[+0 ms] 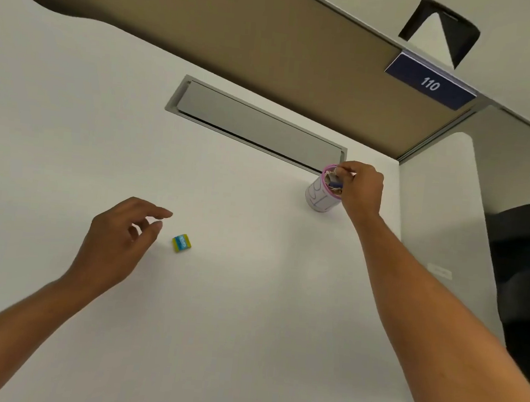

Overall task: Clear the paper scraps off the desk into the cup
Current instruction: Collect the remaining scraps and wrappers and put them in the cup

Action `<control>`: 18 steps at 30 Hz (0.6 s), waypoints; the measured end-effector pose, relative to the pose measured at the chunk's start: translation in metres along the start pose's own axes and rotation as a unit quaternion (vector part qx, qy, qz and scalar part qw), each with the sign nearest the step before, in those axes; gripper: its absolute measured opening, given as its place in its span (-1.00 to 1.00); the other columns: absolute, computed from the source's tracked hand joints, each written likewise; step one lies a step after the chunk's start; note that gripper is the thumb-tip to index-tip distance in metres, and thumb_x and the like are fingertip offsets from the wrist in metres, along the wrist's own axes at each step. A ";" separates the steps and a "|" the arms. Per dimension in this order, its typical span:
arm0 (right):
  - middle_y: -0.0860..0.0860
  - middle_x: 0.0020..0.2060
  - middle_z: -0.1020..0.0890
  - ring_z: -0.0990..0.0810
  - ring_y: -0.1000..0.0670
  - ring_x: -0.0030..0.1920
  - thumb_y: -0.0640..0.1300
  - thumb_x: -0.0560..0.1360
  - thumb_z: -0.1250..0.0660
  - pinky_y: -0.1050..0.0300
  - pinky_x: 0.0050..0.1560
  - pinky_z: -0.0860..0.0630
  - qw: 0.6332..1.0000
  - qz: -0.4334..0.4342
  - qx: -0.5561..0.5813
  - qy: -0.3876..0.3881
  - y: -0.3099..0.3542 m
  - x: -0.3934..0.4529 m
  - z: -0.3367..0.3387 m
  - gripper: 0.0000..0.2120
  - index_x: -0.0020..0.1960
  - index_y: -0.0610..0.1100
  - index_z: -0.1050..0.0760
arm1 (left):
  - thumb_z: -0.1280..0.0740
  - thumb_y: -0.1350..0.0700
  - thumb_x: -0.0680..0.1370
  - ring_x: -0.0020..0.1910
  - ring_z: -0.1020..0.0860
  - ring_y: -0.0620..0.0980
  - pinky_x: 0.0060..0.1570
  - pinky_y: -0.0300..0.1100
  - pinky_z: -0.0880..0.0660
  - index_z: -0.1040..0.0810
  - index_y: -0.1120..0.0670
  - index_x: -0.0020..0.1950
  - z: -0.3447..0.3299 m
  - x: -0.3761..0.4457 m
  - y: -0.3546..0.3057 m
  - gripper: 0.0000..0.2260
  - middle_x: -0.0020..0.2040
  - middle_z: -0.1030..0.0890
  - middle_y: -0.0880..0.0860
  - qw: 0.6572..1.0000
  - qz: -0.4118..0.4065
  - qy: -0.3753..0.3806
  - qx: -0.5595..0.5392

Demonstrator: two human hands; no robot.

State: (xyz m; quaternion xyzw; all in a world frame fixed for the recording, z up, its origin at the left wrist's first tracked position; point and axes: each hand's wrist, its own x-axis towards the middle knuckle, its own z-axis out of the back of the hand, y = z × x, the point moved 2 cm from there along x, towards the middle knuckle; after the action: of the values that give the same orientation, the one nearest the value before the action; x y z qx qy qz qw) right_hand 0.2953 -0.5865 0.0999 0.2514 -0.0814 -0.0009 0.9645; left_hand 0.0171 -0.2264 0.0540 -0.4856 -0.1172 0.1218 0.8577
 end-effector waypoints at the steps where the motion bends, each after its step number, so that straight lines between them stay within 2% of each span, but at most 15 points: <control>1: -0.06 0.10 -0.71 -0.66 -0.05 0.07 -0.09 0.60 -0.37 0.20 0.03 -0.51 1.000 0.001 0.008 -0.015 0.001 -0.001 0.001 -0.82 0.11 -0.11 -0.69 | -0.41 0.26 0.60 -0.16 -0.59 -0.06 -0.15 -0.12 -0.51 -0.70 -0.07 0.06 0.002 -0.002 0.000 -0.77 0.06 -0.67 -0.11 1.000 0.004 -0.007 -0.002; 4: -0.09 0.08 -0.69 -0.59 0.00 0.03 -0.13 0.59 -0.38 0.19 -0.02 -0.48 0.998 0.035 -0.016 -0.041 0.004 -0.004 0.001 -0.85 0.08 -0.12 -0.69 | -0.40 0.28 0.60 -0.15 -0.59 -0.07 -0.14 -0.13 -0.50 -0.71 -0.04 0.05 0.004 -0.010 -0.001 -0.78 0.05 -0.67 -0.09 1.000 0.017 -0.020 -0.009; 7: -0.18 0.06 -0.66 -0.59 -0.14 0.11 -0.20 0.59 -0.38 0.12 -0.06 -0.49 0.987 0.068 -0.134 0.050 0.005 -0.005 -0.005 -0.85 0.12 -0.17 -0.67 | -0.39 0.29 0.60 -0.14 -0.58 -0.11 -0.15 -0.19 -0.50 -0.71 -0.03 0.06 0.004 -0.016 -0.002 -0.77 0.04 -0.67 -0.08 0.999 0.025 -0.019 -0.010; 9: -0.18 0.10 -0.66 -0.56 -0.19 0.20 -0.23 0.57 -0.40 0.02 0.04 -0.58 0.986 0.063 -0.143 0.060 0.010 -0.009 -0.001 -0.81 0.17 -0.19 -0.65 | -0.39 0.29 0.60 -0.13 -0.58 -0.15 -0.18 -0.27 -0.48 -0.71 -0.02 0.06 0.006 -0.016 -0.003 -0.77 0.05 -0.68 -0.08 0.999 0.028 -0.022 -0.013; 11: -0.14 0.16 -0.66 -0.52 -0.18 0.24 -0.30 0.58 -0.34 0.00 0.12 -0.59 0.995 0.065 -0.081 -0.004 0.025 -0.020 0.005 -0.78 0.19 -0.19 -0.65 | -0.39 0.29 0.60 -0.13 -0.59 -0.17 -0.20 -0.36 -0.47 -0.71 -0.02 0.07 0.011 -0.014 -0.002 -0.78 0.05 -0.68 -0.08 0.999 0.023 -0.028 -0.010; 13: -0.11 0.15 -0.67 -0.54 -0.14 0.18 -0.31 0.62 -0.23 0.13 0.11 -0.51 0.993 0.091 -0.004 -0.071 0.047 -0.042 0.006 -0.74 0.18 -0.18 -0.66 | -0.39 0.29 0.60 -0.12 -0.60 -0.14 -0.18 -0.36 -0.49 -0.71 0.00 0.09 0.019 -0.011 0.001 -0.78 0.05 -0.68 -0.08 0.999 0.025 -0.037 -0.007; 14: -0.08 0.11 -0.68 -0.56 -0.09 0.13 -0.28 0.63 -0.22 0.18 0.08 -0.47 0.991 0.110 0.029 -0.077 0.059 -0.058 0.003 -0.75 0.16 -0.16 -0.66 | -0.38 0.29 0.60 -0.12 -0.61 -0.12 -0.17 -0.33 -0.50 -0.71 0.00 0.10 0.023 -0.009 0.004 -0.78 0.06 -0.68 -0.08 0.999 0.032 -0.041 -0.007; 16: 0.00 0.05 -0.68 -0.60 0.06 0.00 -0.21 0.64 -0.29 0.29 0.03 -0.48 0.986 0.130 0.097 -0.026 0.080 -0.098 -0.013 -0.82 0.13 -0.13 -0.66 | -0.38 0.28 0.60 -0.13 -0.61 -0.10 -0.15 -0.26 -0.54 -0.71 0.00 0.11 0.033 -0.006 0.011 -0.78 0.06 -0.69 -0.08 0.997 0.055 -0.044 -0.012; 18: 0.10 0.00 -0.66 -0.60 0.15 -0.11 -0.14 0.61 -0.37 0.42 -0.10 -0.47 0.980 0.117 0.150 0.058 0.097 -0.141 -0.036 -0.88 0.10 -0.08 -0.66 | -0.39 0.26 0.59 -0.15 -0.60 -0.15 -0.18 -0.34 -0.54 -0.71 -0.01 0.12 0.043 -0.005 0.021 -0.79 0.04 -0.70 -0.10 0.996 0.073 -0.047 -0.020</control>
State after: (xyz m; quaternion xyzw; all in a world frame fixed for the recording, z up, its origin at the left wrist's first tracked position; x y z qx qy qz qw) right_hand 0.1576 -0.4786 0.0937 0.3819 -0.0535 0.1389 0.9121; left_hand -0.0032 -0.1828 0.0577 -0.5032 -0.1241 0.2050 0.8303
